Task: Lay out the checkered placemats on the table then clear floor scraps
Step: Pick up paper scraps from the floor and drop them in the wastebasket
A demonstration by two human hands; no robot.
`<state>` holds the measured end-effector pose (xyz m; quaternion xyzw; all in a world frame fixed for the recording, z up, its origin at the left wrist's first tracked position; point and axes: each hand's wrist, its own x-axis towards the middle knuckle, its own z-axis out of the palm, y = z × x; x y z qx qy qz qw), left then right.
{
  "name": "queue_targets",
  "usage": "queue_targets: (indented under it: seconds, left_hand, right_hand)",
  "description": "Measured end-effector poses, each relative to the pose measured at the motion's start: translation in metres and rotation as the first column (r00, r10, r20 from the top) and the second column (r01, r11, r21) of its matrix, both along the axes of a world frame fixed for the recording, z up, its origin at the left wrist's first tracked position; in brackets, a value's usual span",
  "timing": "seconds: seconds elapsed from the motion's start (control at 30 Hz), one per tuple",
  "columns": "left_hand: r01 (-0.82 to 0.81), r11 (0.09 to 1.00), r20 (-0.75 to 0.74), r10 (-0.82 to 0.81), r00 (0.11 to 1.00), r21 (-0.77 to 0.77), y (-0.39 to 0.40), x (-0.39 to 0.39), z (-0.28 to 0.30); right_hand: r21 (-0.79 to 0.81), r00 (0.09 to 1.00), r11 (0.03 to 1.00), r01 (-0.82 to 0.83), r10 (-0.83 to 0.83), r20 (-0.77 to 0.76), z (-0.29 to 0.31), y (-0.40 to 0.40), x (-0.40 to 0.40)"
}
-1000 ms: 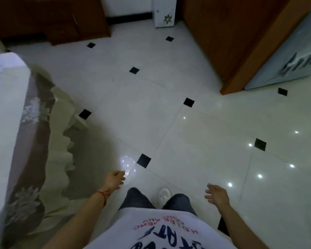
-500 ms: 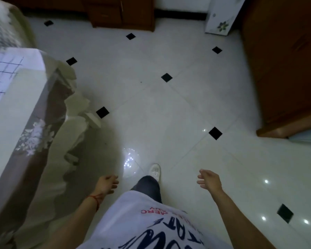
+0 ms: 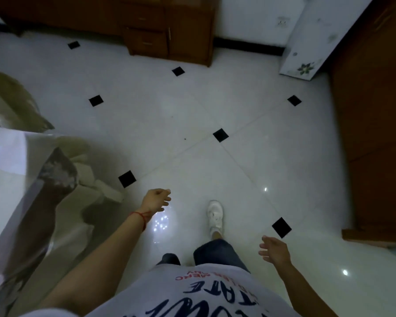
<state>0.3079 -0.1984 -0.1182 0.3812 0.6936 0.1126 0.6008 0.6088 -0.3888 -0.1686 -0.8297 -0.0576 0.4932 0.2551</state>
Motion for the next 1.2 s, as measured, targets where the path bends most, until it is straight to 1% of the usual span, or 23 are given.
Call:
queue_targets:
  seconds: [0.07, 0.2, 0.27, 0.43, 0.6, 0.73, 0.87, 1.03, 1.13, 1.2]
  left_hand:
    - [-0.036, 0.999, -0.007, 0.036, 0.999, 0.003, 0.036, 0.01, -0.002]
    - [-0.144, 0.989, -0.046, 0.143, 0.989, -0.021, 0.088, 0.019, -0.008]
    - [-0.199, 0.979, -0.053, 0.197, 0.979, -0.045, 0.11, 0.018, -0.011]
    - [-0.408, 0.91, -0.052, 0.405, 0.913, -0.071, 0.156, 0.007, -0.012]
    - [-0.563, 0.82, -0.093, 0.555, 0.826, -0.107, 0.215, -0.029, -0.025]
    - [-0.646, 0.754, -0.102, 0.638, 0.763, -0.116, 0.288, -0.06, -0.027]
    - [-0.671, 0.736, -0.057, 0.669, 0.741, -0.09, 0.39, -0.088, -0.011]
    - [-0.664, 0.748, -0.004, 0.664, 0.748, 0.01, 0.515, -0.124, 0.011]
    - [-0.701, 0.712, 0.016, 0.701, 0.713, 0.032, 0.578, -0.145, 0.014]
    - [-0.735, 0.678, 0.018, 0.734, 0.678, 0.033, 0.612, -0.158, 0.013]
  right_hand:
    - [0.015, 0.999, 0.999, -0.038, 0.038, -0.012, -0.002, 0.056, 0.019]
    - [0.043, 0.979, 0.979, -0.198, 0.2, -0.04, 0.008, 0.181, 0.049]
    - [0.082, 0.965, 0.963, -0.258, 0.26, -0.021, 0.018, 0.244, 0.058]
    - [0.133, 0.91, 0.901, -0.413, 0.415, 0.01, 0.031, 0.389, 0.054]
    - [0.162, 0.864, 0.852, -0.497, 0.503, 0.007, 0.021, 0.518, 0.021]
    - [0.144, 0.831, 0.824, -0.548, 0.556, -0.017, 0.015, 0.612, -0.015]
    - [0.15, 0.808, 0.804, -0.576, 0.587, -0.043, 0.021, 0.701, -0.051]
    - [0.166, 0.764, 0.758, -0.631, 0.644, -0.039, 0.031, 0.799, -0.091]
    - [0.152, 0.736, 0.73, -0.666, 0.676, -0.026, 0.027, 0.859, -0.112]
    - [0.136, 0.693, 0.688, -0.713, 0.721, -0.016, 0.023, 0.902, -0.131]
